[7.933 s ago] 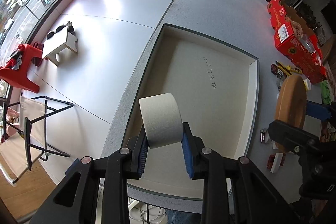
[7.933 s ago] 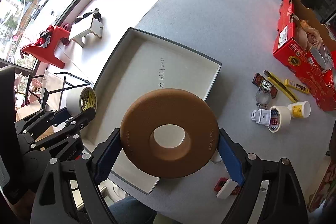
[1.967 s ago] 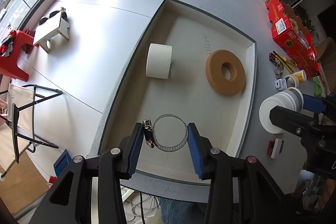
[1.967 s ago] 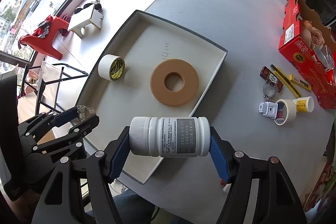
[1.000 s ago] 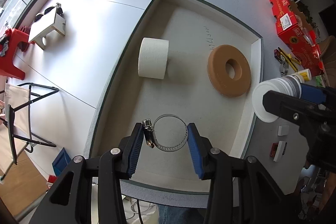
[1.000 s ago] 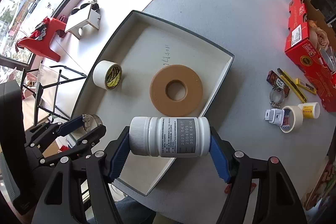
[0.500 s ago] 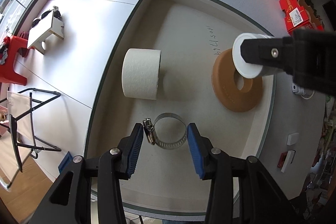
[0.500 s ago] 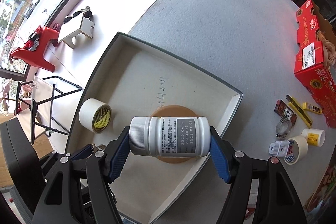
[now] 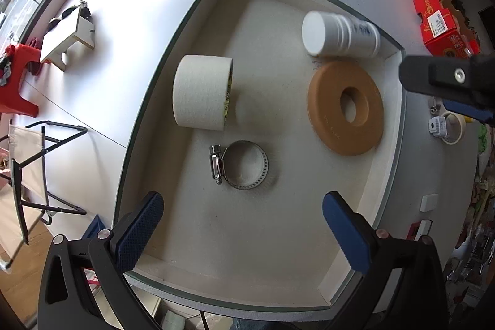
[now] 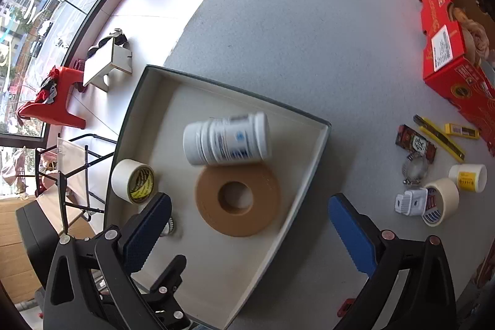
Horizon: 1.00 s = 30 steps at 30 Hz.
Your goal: Organize rigid objects
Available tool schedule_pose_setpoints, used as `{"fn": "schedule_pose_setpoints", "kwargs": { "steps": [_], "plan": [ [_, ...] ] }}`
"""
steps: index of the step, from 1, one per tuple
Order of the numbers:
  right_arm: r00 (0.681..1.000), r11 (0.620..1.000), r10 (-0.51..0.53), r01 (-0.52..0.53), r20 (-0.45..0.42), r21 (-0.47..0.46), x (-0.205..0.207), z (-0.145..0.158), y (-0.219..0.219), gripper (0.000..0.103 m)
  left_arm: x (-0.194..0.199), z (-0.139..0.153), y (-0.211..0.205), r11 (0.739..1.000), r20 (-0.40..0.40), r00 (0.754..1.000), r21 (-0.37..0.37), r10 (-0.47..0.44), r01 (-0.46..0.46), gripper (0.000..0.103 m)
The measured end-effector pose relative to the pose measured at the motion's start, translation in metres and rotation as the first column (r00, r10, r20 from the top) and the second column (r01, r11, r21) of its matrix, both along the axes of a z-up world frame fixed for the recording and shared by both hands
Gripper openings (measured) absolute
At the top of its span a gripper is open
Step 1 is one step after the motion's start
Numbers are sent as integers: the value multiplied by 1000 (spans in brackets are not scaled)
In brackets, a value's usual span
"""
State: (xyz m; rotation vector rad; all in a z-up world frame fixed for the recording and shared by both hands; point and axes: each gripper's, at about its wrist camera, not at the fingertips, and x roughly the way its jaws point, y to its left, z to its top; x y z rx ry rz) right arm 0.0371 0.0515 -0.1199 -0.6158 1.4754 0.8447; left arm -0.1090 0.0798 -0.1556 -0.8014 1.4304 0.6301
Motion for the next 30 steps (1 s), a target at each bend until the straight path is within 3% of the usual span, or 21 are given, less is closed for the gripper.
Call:
{"fn": "schedule_pose_setpoints", "kwargs": {
  "steps": [5, 10, 14, 19, 22, 25, 30],
  "plan": [
    [997, 995, -73, 72, -15, -63, 9, -9, -58, 102, 1, -3, -13, 998, -20, 999, -45, -48, 47, 103],
    [969, 962, -245, 246, 20, -120, 28, -11, -146, 102, 20, 11, -39, 989, 29, 991, -74, -130, 132, 103],
    [911, 895, -405, 411, 70, -174, 46, -15, -224, 102, 59, 25, -72, 960, 91, 962, -85, -259, 267, 103],
    [864, 837, -496, 501, 84, -217, 56, -17, -291, 102, 121, 28, -131, 907, 131, 910, -102, -394, 408, 103],
    [842, 814, -536, 535, 65, -227, 58, -19, -322, 102, 156, 17, -165, 891, 117, 899, -126, -423, 436, 103],
    [831, 803, -554, 550, 53, -231, 58, -19, -346, 102, 182, 2, -189, 894, 101, 905, -144, -414, 425, 103],
    [823, 796, -567, 560, 43, -229, 62, -20, -372, 102, 208, -25, -214, 925, 33, 938, -157, -345, 346, 103]
  ]
}}
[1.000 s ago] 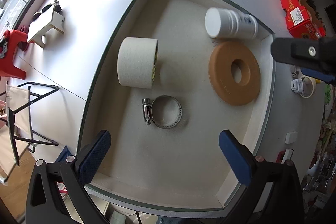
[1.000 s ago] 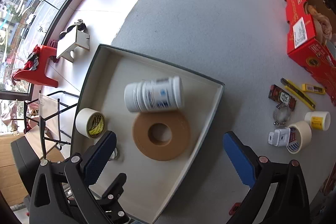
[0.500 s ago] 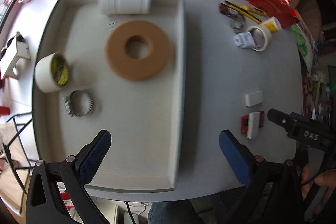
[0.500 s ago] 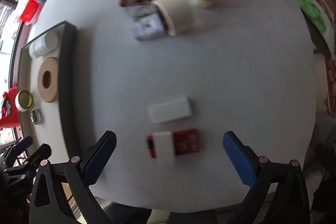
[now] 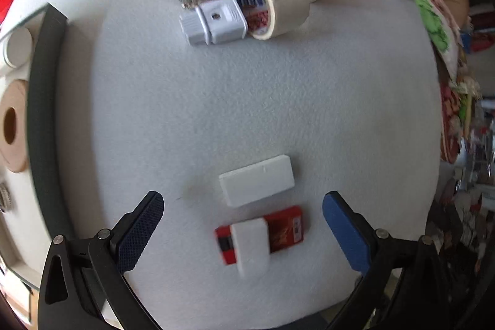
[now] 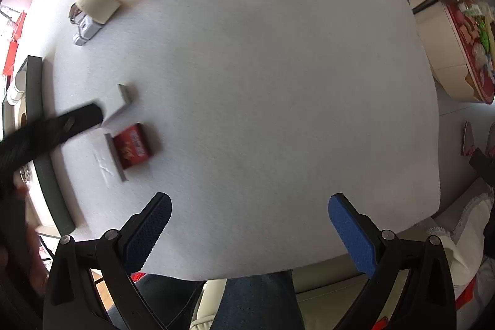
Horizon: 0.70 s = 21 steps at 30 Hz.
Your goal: Organize rigid objects
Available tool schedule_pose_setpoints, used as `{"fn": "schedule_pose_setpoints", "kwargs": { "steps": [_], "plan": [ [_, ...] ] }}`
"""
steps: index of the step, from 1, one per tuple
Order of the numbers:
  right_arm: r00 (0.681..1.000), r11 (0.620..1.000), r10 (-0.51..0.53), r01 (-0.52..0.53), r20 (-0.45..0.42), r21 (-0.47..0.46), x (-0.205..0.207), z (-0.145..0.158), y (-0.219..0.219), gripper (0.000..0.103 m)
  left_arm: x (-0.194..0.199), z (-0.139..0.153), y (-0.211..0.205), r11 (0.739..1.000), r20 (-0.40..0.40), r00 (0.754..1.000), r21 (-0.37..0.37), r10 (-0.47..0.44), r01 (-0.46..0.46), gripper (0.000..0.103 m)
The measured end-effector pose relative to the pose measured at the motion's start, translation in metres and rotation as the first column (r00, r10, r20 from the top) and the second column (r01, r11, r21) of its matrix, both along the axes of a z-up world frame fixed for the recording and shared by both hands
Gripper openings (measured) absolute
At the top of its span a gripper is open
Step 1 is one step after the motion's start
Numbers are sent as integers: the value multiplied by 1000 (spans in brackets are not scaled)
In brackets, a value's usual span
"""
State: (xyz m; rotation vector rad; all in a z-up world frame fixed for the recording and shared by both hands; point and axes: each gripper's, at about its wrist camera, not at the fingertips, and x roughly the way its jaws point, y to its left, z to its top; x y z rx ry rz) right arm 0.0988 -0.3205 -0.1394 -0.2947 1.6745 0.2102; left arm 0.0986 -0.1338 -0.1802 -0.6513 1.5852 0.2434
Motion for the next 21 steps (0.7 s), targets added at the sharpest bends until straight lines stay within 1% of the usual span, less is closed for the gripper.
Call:
{"fn": "schedule_pose_setpoints", "kwargs": {
  "steps": [1, 2, 3, 4, 5, 7, 9, 11, 12, 14, 17, 21],
  "plan": [
    [1000, 1000, 9, -9, 3, -1, 1, 0, -2, 102, 2, -7, -3, 1000, -23, 1000, -1, 16, -16, 103],
    [1000, 1000, 21, -21, 4, -3, 1, 0, -3, 102, 5, -9, -7, 999, -36, 999, 25, 21, -20, 103],
    [999, 999, 33, -33, 3, -2, 2, -1, -4, 102, 8, -8, -12, 999, -36, 999, 50, 13, -11, 103],
    [999, 999, 40, -40, 0, 2, 2, -2, -4, 102, 11, -11, -15, 998, -55, 998, 69, 4, 0, 103],
    [999, 999, 43, -43, -3, 8, -2, -3, 6, 102, 13, -12, -18, 996, -74, 997, 88, -6, 12, 103],
    [999, 999, 46, -46, -12, 22, -2, -4, 8, 102, 14, -19, -19, 989, -135, 991, 138, -24, 43, 103],
    [999, 998, 49, -49, -16, 34, -3, -4, 11, 102, 8, -20, -9, 984, -124, 992, 178, 12, 10, 103],
    [999, 998, 51, -51, -7, 47, -6, -1, 15, 102, -1, -22, 5, 980, -118, 992, 196, 47, -23, 103],
    [999, 997, 53, -53, 0, 51, -12, -4, 15, 102, -5, -23, 12, 980, -116, 991, 197, 62, -38, 103],
    [998, 996, 59, -59, 8, 62, -14, -1, 20, 102, -11, -29, 20, 984, -114, 989, 160, 97, -78, 103],
    [998, 995, 64, -65, 9, 76, -9, -1, 29, 102, -11, -34, 17, 982, -118, 987, 164, 109, -89, 103],
    [998, 994, 55, -56, 15, 93, 2, 3, 37, 102, -8, -40, 16, 976, -128, 977, 155, 172, -152, 103]
  ]
}}
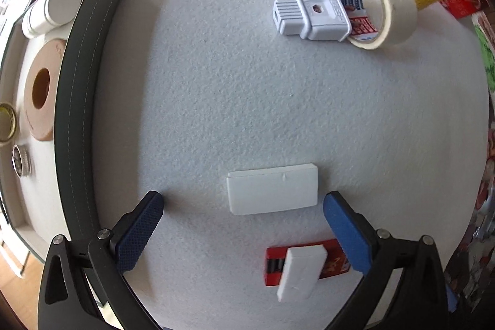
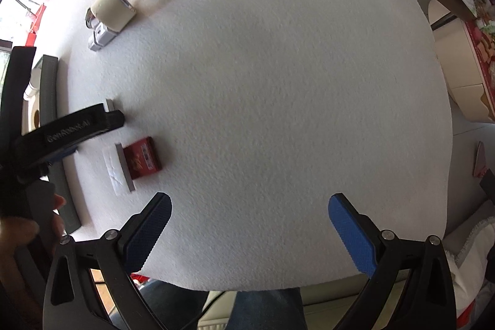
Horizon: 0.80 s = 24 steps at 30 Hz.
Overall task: Organize rigid objects
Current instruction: 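Grasp the white foam block with the left tool, then grasp the white jar with yellow label by its lid with the right tool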
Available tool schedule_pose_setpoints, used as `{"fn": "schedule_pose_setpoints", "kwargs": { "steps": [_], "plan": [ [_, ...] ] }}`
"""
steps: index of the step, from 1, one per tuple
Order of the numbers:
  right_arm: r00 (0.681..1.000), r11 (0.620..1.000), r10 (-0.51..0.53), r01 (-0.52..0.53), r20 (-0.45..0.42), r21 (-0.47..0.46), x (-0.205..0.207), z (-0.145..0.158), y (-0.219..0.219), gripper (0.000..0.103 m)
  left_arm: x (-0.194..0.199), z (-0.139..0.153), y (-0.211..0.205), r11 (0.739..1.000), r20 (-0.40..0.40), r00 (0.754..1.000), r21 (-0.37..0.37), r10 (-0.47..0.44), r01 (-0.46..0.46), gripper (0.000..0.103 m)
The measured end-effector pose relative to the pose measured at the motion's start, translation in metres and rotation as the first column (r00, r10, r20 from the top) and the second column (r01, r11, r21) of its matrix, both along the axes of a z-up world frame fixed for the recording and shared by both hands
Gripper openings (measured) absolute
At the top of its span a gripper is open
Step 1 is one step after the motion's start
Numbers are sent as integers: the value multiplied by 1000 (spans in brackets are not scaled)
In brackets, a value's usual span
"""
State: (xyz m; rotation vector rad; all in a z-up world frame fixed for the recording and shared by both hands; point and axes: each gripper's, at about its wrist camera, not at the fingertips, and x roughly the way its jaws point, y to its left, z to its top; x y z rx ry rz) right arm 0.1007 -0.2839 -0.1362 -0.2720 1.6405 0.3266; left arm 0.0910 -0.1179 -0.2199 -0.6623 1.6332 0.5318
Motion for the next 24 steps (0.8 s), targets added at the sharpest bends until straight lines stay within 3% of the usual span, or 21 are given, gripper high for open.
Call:
{"fn": "schedule_pose_setpoints", "kwargs": {
  "steps": [5, 7, 9, 10, 17, 24],
  "plan": [
    [999, 1000, -5, 5, 47, 12, 15, 8, 10, 102, 21, -6, -2, 1000, -13, 1000, -17, -23, 23, 98],
    [997, 1000, 3, -5, 79, 29, 26, 13, 20, 102, 32, -1, -4, 998, 15, 998, 5, -63, 63, 86],
    [995, 998, 19, -25, 102, 64, 40, 21, 36, 102, 34, 7, -6, 993, 46, 992, 30, -114, 112, 60],
    [993, 996, 32, -41, 112, 77, 46, 23, 45, 102, 35, 9, -7, 989, 62, 988, 40, -142, 139, 53],
    [978, 983, 113, -135, 175, 122, 100, 33, 124, 102, 42, 7, -10, 978, 127, 971, -27, -201, 206, 53],
    [964, 980, 156, -179, 216, 88, 142, 5, 185, 99, 26, 26, -9, 969, 191, 955, -53, -225, 239, 53]
  ]
}}
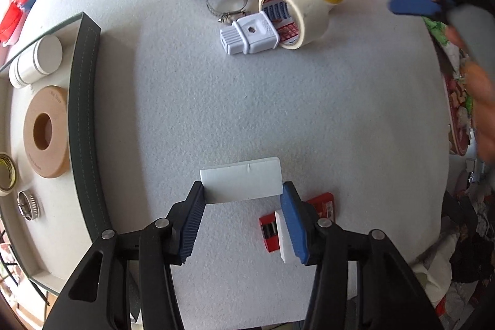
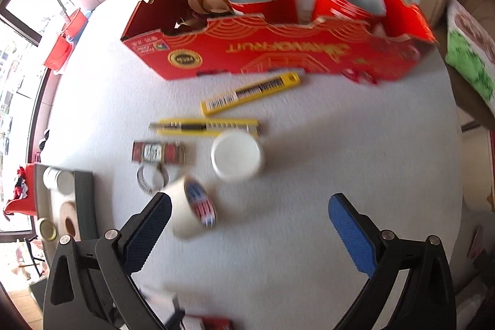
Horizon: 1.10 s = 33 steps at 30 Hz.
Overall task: Organize rigid objects
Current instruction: 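Grasp the white jar with yellow label by its lid with the right tool, then carry the white block with the left tool while the right tool carries the jar over the tray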
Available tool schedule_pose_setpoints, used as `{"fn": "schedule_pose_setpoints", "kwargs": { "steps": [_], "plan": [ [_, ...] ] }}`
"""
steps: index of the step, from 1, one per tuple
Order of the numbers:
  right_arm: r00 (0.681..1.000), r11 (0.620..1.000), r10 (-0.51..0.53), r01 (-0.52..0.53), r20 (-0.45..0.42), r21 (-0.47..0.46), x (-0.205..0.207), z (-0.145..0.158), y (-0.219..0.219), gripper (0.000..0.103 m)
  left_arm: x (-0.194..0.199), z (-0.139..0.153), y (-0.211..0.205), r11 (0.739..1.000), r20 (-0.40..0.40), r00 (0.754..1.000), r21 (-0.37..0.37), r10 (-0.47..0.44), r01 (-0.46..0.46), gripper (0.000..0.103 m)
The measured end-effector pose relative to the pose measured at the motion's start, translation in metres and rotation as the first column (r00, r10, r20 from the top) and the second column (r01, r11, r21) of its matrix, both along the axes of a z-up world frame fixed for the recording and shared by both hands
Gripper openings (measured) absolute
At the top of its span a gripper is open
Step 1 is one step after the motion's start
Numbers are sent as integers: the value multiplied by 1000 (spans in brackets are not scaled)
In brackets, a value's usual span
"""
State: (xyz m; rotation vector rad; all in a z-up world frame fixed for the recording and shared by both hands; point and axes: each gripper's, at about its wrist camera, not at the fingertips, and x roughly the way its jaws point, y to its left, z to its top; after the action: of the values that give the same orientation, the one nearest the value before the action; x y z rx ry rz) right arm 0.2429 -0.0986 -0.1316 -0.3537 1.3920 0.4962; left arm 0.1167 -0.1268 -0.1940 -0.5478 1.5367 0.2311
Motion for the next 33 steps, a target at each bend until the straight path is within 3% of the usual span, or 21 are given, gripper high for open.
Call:
{"fn": "schedule_pose_setpoints", "kwargs": {
  "steps": [2, 4, 5, 8, 14, 18, 24, 33],
  "plan": [
    [1000, 1000, -17, 17, -14, -14, 7, -11, 9, 81, -2, 5, 3, 1000, 10, 1000, -1, 2, -2, 53],
    [998, 999, -34, 33, -52, -21, 15, -24, 13, 45, -5, 9, 8, 1000, 17, 1000, -5, 8, -8, 53],
    [997, 999, -39, 37, -68, -25, 17, -29, 13, 38, -7, 10, 10, 1000, 16, 1000, -5, 12, -11, 53],
    [996, 998, -64, 62, -57, -23, 18, -28, 8, 37, -7, 12, 17, 1000, 23, 1000, -6, 13, -13, 53],
    [998, 998, -57, 57, -26, 6, 0, 3, -27, 37, -9, 24, 26, 1000, 60, 998, -3, -19, 19, 53],
    [999, 1000, -30, 30, -31, 10, -37, 28, -52, 37, -15, 37, 30, 999, 83, 996, 1, -32, 32, 53],
    [997, 999, 36, -37, -73, -2, -105, 41, -75, 37, -35, 56, 38, 999, 129, 991, 45, -23, 17, 53],
    [973, 978, 203, -207, -108, -29, -174, 52, -55, 37, -107, 85, 67, 989, 118, 991, 123, 63, -78, 53]
  ]
}}
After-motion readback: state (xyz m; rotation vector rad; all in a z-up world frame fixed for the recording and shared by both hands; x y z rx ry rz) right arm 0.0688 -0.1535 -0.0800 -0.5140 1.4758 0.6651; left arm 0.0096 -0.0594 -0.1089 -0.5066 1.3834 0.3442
